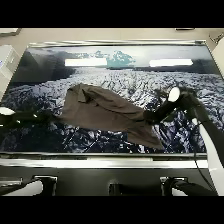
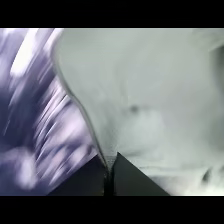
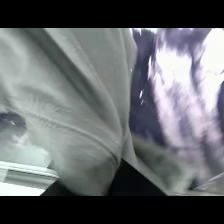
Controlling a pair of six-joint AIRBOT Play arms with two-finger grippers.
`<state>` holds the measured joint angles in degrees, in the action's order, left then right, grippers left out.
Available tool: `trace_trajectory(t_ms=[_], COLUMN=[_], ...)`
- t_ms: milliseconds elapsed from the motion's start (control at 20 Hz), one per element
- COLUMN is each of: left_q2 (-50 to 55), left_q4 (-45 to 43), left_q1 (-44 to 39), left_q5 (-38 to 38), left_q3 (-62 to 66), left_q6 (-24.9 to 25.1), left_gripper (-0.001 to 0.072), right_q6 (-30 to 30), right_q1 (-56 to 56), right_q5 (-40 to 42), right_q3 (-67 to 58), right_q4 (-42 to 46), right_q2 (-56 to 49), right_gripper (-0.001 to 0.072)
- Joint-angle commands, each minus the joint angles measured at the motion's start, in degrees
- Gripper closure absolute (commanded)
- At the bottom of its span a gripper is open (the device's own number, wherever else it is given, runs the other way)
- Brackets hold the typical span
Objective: Fold the clothes and pants, and hang the long-sleeved shirts on hangers.
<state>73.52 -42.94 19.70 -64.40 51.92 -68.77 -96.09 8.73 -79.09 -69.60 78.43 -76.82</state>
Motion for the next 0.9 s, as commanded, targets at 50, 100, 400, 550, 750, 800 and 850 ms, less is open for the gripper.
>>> trace_trajectory(t_ms=[50,100,400,550,750,800,850], left_q2=[-18.2,-22.1,-39.1,-42.1,-40.0,-38.9,-37.4], left_q4=[7.4,7.6,7.6,7.6,7.6,7.5,7.5], left_q1=[0.0,0.0,0.0,0.0,0.0,0.0,0.0], left_q5=[9.3,14.3,31.3,32.6,32.5,31.6,28.9], left_q3=[20.3,26.3,44.3,44.4,44.3,44.3,44.3], left_q6=[0.9,0.8,0.1,-0.3,-0.8,-0.8,-0.8], left_gripper=[0.0685,0.0685,0.0685,0.0685,0.0685,0.0685,0.0685], right_q6=[1.2,0.9,-10.0,-10.7,-10.7,-10.7,-10.7], right_q1=[0.0,0.0,0.0,0.0,0.0,0.0,0.0], right_q5=[3.6,6.5,13.5,9.4,7.7,4.6,-0.2], right_q3=[-20.9,-27.5,-44.2,-44.2,-44.2,-44.2,-44.0], right_q4=[15.8,20.4,28.2,28.2,28.2,28.2,28.2], right_q2=[7.8,10.5,29.1,34.3,36.3,36.1,35.6], right_gripper=[0.0669,0.0668,0.0668,0.0668,0.0668,0.0668,0.0668])
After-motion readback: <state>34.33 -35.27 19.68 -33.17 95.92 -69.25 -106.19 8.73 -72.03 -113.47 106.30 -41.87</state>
